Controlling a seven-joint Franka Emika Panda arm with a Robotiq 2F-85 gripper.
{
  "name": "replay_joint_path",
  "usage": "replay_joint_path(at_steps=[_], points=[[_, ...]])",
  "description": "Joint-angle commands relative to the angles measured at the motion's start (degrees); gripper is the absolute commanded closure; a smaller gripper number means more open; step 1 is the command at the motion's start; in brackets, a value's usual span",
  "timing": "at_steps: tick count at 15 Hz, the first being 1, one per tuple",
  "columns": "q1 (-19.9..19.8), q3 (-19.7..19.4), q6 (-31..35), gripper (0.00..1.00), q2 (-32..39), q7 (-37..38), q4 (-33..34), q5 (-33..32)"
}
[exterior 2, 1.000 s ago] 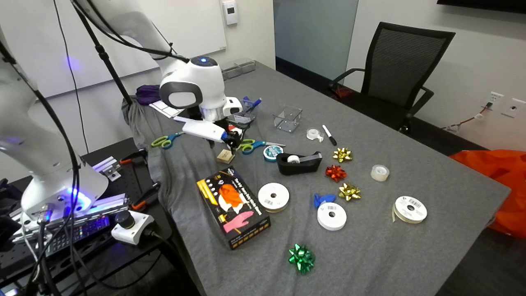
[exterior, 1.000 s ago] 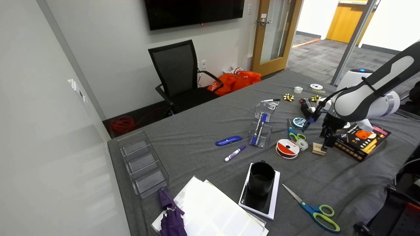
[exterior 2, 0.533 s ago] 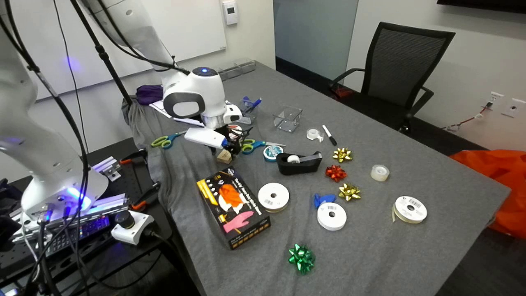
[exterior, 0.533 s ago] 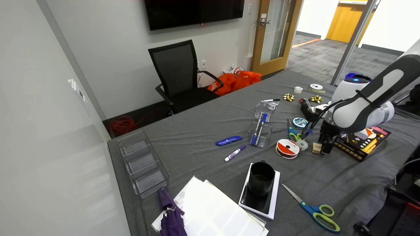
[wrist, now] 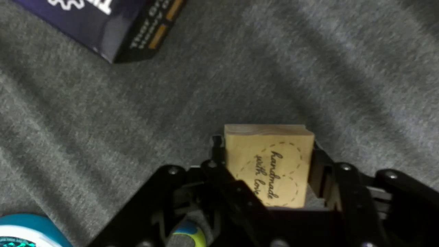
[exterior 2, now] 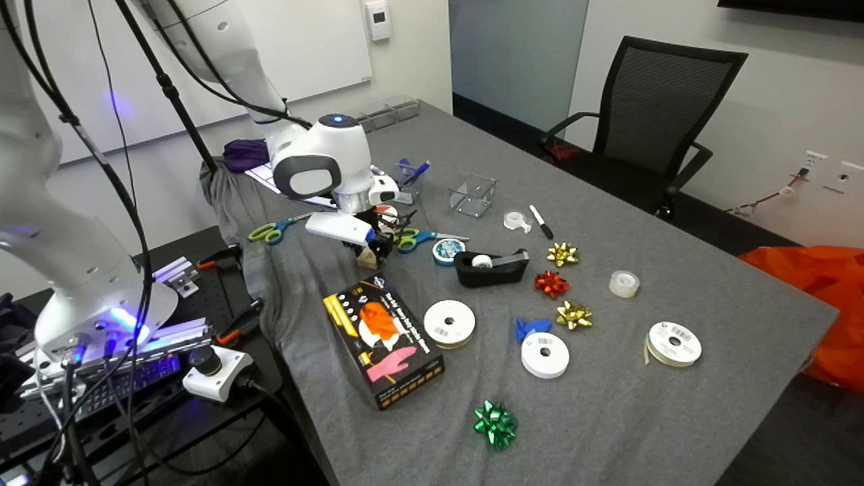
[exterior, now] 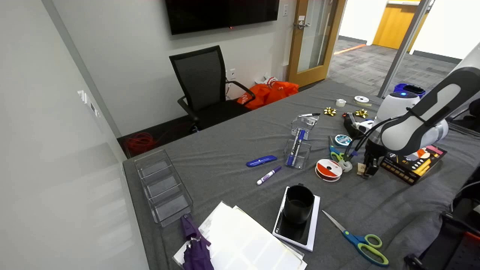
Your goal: Put the block onto the black box
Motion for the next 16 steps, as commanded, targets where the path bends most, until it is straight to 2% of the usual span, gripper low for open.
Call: replay_joint_path(at_steps=[1, 6, 9, 13, 16], points=[[-1.96, 0.65, -1.37, 0.69, -0.23, 0.81, 0.22, -2.97], [-4.49, 2.63, -3.07, 0.69, -3.82, -0.08, -1.36, -2.18], [-6.50, 5.13, -6.72, 0.69, -6.93, -0.53, -0.89, 0.87], [-6.54, 6.09, -10.81, 0.69, -9.91, -0.48, 1.41, 6.29], [-5.01, 4.96, -13.69, 0.69, -11.21, 0.86, 4.11, 9.71]])
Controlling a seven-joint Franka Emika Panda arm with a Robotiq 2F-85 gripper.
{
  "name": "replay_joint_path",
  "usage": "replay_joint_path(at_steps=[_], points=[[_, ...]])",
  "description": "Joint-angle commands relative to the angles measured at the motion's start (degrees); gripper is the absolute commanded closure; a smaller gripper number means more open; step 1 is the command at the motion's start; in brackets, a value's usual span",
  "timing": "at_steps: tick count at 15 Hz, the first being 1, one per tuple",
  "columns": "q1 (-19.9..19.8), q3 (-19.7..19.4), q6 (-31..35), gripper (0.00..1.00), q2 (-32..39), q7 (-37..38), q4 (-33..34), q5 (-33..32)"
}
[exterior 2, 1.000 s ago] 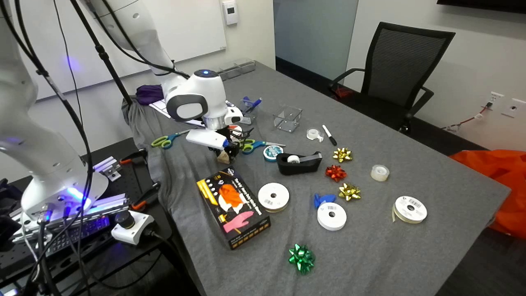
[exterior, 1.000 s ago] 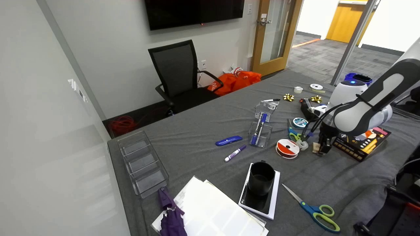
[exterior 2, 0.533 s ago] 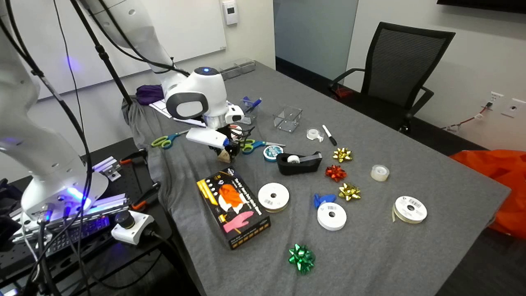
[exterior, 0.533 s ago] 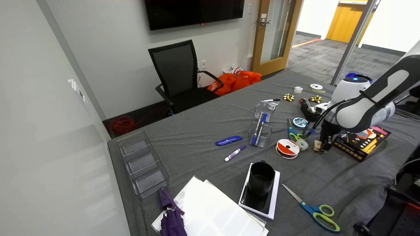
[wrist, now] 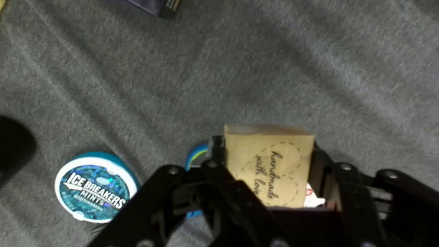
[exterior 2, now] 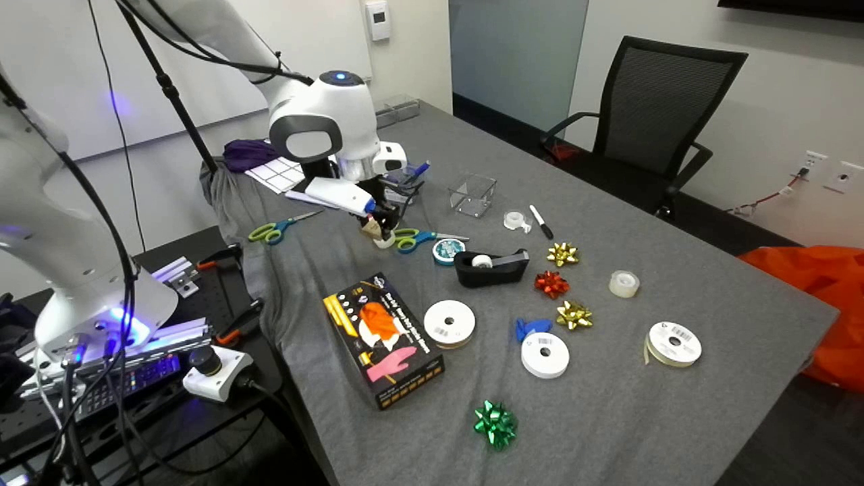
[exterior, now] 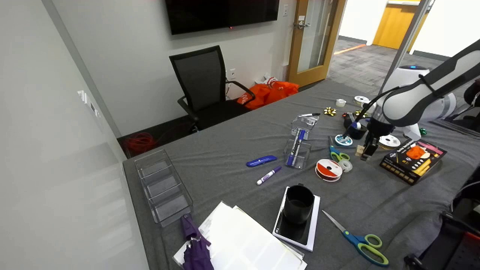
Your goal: Put the block onto the black box
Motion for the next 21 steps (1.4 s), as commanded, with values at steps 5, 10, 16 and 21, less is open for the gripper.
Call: replay_joint_path(at_steps=[5, 10, 16, 21], points=[[1.37, -2.91, -6.87, 0.69, -1.64, 3.14, 5.71, 2.24], [-0.02, -5.26, -6.82, 0.69, -2.95, -1.33, 4.12, 1.44], [-0.90, -9.11, -5.40, 0.69, -4.74, -10.71, -0.22, -2.20], [-1.08, -12.96, -2.45, 0.69, -6.95, -17.67, -6.73, -10.15]])
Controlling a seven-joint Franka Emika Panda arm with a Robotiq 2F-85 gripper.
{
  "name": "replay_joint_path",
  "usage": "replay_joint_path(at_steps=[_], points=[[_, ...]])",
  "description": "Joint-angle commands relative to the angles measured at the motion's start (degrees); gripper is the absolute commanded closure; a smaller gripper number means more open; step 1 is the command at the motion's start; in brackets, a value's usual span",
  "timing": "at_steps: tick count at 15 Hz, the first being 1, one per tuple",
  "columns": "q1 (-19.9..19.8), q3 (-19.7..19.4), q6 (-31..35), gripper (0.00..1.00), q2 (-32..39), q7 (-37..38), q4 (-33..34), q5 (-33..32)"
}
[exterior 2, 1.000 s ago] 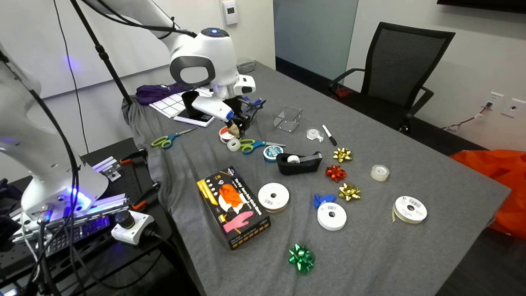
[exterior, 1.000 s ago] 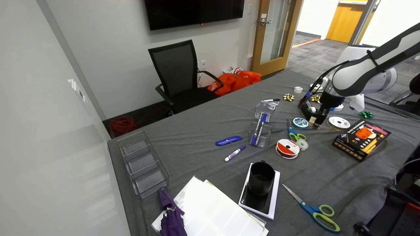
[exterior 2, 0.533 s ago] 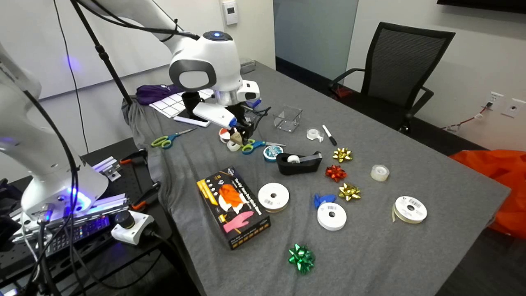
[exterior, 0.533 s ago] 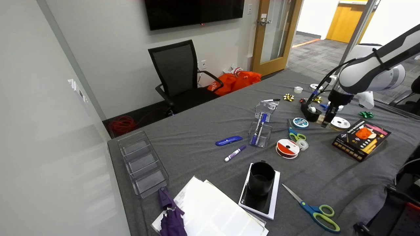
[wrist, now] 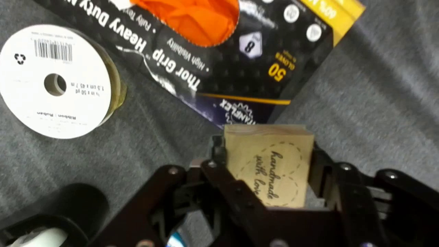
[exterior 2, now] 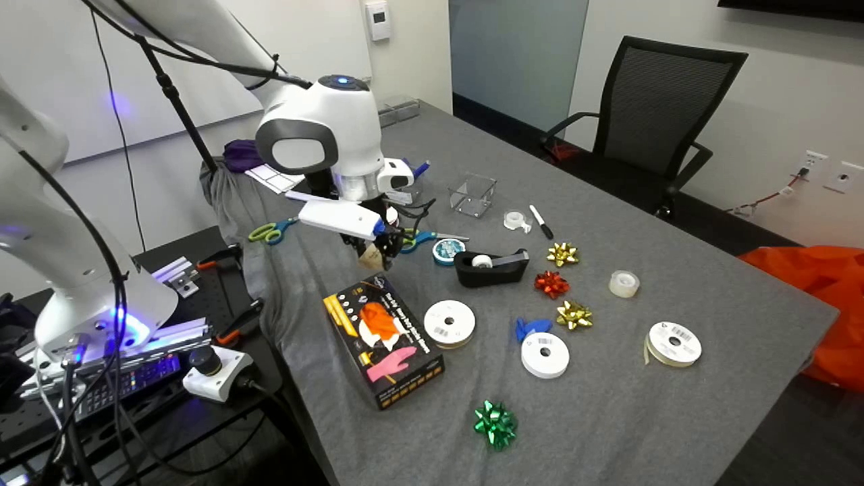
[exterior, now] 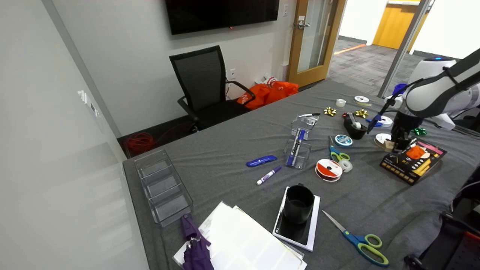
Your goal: Put the block onto the black box
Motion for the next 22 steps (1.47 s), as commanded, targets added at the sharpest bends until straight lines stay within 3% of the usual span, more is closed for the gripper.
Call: replay_joint_path(at_steps=[1, 8, 10, 11, 14, 18, 22], points=[[-0.83, -2.21, 3.30, 0.69, -3.94, -5.60, -6.27, -4.68], [-1.29, -5.89, 6.51, 0.69, -5.44, -10.00, -8.83, -6.84], [-1.04, -6.72, 6.97, 0.19, -5.32, -9.81, -8.99, -7.95], [-0.95, -7.04, 7.07, 0.18, -5.32, -9.53, -9.05, -8.63], [-0.75, -7.51, 7.07, 0.01, -5.30, -8.85, -9.15, -9.86], [-0.67, -7.51, 7.27, 0.00, -5.40, -8.64, -9.38, -10.12], [-0.61, -5.51, 5.48, 0.00, -6.61, -9.48, -9.64, -5.73]])
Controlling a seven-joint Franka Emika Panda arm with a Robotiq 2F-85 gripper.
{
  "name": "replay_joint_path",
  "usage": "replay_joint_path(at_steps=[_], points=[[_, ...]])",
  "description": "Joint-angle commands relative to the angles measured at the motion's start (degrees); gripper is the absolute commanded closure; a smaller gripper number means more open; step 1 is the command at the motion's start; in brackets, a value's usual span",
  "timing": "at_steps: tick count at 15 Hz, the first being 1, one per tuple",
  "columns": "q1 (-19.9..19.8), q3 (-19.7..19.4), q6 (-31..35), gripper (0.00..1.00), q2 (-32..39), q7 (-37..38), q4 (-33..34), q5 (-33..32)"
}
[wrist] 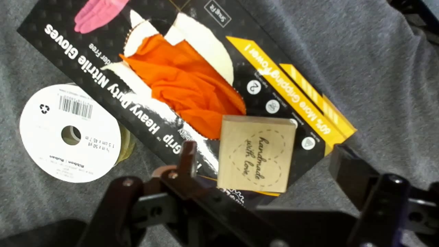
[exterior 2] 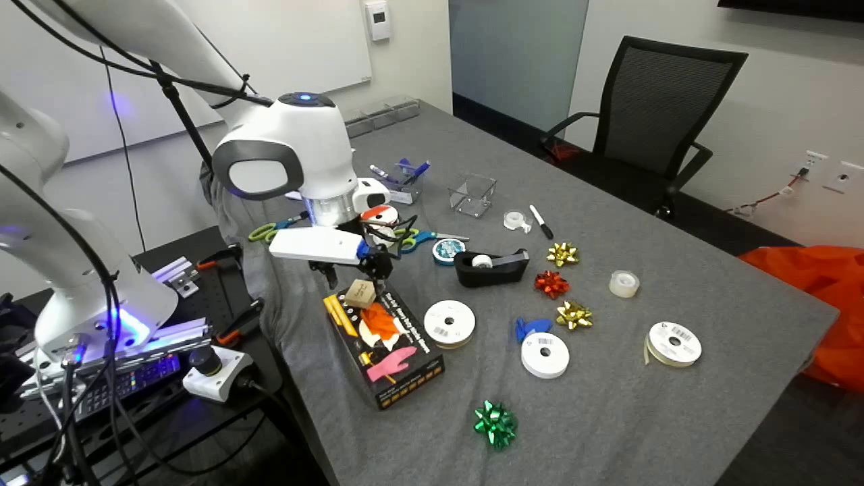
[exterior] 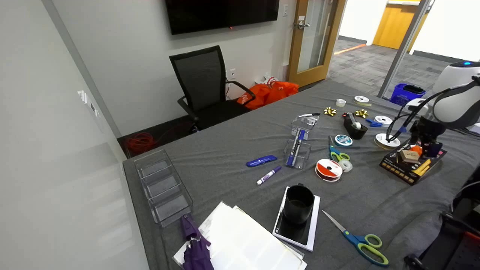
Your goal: Put the block onto the black box
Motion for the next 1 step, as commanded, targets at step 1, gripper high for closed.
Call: replay_joint_path(at_steps=[1], points=[[-0.22, 1.91, -0.45, 0.00, -2.69, -1.05, -1.86, 4.05]])
